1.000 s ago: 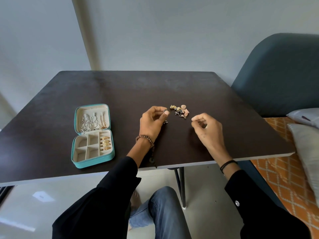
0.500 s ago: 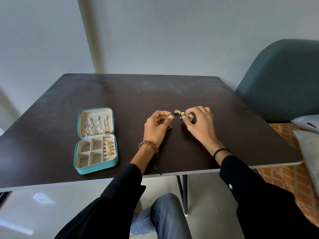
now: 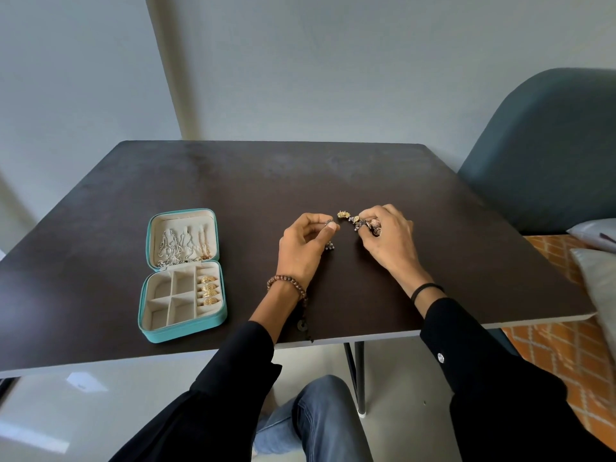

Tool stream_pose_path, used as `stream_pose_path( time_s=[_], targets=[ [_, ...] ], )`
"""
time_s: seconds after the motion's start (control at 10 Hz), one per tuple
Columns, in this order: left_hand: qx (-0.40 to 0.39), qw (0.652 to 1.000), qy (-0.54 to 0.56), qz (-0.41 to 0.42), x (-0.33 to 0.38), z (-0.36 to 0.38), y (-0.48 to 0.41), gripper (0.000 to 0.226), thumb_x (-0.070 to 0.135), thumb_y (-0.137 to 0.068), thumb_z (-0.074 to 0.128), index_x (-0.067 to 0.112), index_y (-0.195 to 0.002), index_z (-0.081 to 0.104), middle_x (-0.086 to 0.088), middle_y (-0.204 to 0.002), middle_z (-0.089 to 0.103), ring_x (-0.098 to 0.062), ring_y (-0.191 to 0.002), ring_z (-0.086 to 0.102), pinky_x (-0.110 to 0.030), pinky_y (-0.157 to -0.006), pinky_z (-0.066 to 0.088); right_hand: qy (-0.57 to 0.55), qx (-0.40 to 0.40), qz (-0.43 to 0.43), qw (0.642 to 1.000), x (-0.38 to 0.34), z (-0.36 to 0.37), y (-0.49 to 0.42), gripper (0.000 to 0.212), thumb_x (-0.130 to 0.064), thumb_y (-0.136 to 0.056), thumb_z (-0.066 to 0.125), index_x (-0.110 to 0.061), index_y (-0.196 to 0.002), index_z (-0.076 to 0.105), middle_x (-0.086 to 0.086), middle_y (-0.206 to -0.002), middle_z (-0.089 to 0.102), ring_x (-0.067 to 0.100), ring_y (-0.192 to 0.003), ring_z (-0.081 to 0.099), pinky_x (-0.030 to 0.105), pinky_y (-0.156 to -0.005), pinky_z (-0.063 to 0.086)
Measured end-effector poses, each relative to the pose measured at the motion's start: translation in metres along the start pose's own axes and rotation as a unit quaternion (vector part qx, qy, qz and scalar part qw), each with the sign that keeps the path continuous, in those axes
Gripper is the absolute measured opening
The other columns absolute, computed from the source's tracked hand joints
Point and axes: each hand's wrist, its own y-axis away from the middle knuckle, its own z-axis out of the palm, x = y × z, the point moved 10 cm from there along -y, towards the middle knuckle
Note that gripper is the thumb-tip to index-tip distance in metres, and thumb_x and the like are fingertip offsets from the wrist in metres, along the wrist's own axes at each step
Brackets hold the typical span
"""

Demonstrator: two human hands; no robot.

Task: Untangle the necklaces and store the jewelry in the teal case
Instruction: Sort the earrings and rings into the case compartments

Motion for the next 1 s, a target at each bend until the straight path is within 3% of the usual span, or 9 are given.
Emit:
stream_pose_path(
  time_s=[0.3, 0.4, 0.6, 0.7, 0.8, 1.0],
  targets=[
    [-0.001, 1.000, 0.011, -0.004, -0.001, 0.000, -0.001, 0.010, 0.025, -0.089, 0.072, 0.022, -0.097, 0.070, -0.001, -0.096, 0.076, -0.011, -0.098, 0.071, -0.037, -0.095, 0.055, -0.036, 0.049, -0.029, 0.998, -0.004, -0.011, 0.001, 0.015, -0.012, -0.094, 0.066, -0.025, -0.100, 0.071, -0.009, -0.100, 0.068, 0.017, -0.097, 0.059, 0.037, -0.092, 0.044],
    [-0.001, 1.000, 0.014, -0.002, 0.000, 0.000, -0.001, 0.009, 0.024, -0.089, 0.072, 0.021, -0.098, 0.069, -0.001, -0.096, 0.077, -0.011, -0.097, 0.071, -0.034, -0.094, 0.056, -0.086, 0.062, -0.035, 0.994, -0.004, -0.017, 0.002, 0.015, -0.008, -0.094, 0.065, -0.020, -0.099, 0.072, -0.012, -0.096, 0.065, 0.013, -0.093, 0.059, 0.015, -0.080, 0.044],
    [-0.004, 1.000, 0.019, 0.004, 0.001, 0.001, 0.000, 0.010, 0.020, -0.091, 0.071, 0.017, -0.100, 0.069, 0.002, -0.096, 0.077, -0.009, -0.097, 0.071, -0.025, -0.087, 0.055, -0.103, 0.063, -0.021, 0.992, -0.001, -0.018, 0.002, 0.023, -0.002, -0.093, 0.061, -0.019, -0.102, 0.073, -0.008, -0.102, 0.069, 0.015, -0.101, 0.059, 0.015, -0.082, 0.044],
    [-0.006, 1.000, 0.018, 0.004, 0.000, 0.002, 0.000, 0.010, 0.021, -0.091, 0.071, 0.018, -0.100, 0.069, 0.001, -0.097, 0.077, -0.010, -0.098, 0.071, -0.027, -0.089, 0.055, -0.092, 0.049, -0.028, 0.994, -0.005, -0.016, 0.003, 0.021, -0.009, -0.087, 0.067, -0.022, -0.103, 0.074, -0.010, -0.105, 0.070, 0.017, -0.109, 0.054, 0.029, -0.095, 0.044],
    [-0.005, 1.000, 0.017, 0.005, -0.001, 0.001, -0.001, 0.009, 0.023, -0.090, 0.071, 0.020, -0.098, 0.069, -0.001, -0.095, 0.077, -0.012, -0.098, 0.071, -0.029, -0.091, 0.055, -0.018, 0.007, -0.041, 0.999, -0.011, -0.005, 0.003, 0.023, -0.020, -0.086, 0.070, -0.024, -0.109, 0.074, -0.011, -0.110, 0.069, 0.017, -0.117, 0.047, 0.028, -0.095, 0.031],
    [-0.003, 1.000, 0.012, 0.002, 0.001, 0.001, -0.001, 0.009, 0.024, -0.090, 0.071, 0.020, -0.098, 0.069, 0.000, -0.094, 0.077, -0.012, -0.097, 0.071, -0.031, -0.091, 0.056, 0.006, 0.025, -0.075, 0.997, -0.017, -0.006, 0.006, 0.018, -0.016, -0.087, 0.069, -0.020, -0.105, 0.072, -0.010, -0.102, 0.071, 0.019, -0.115, 0.049, 0.029, -0.092, 0.033]
  ],
)
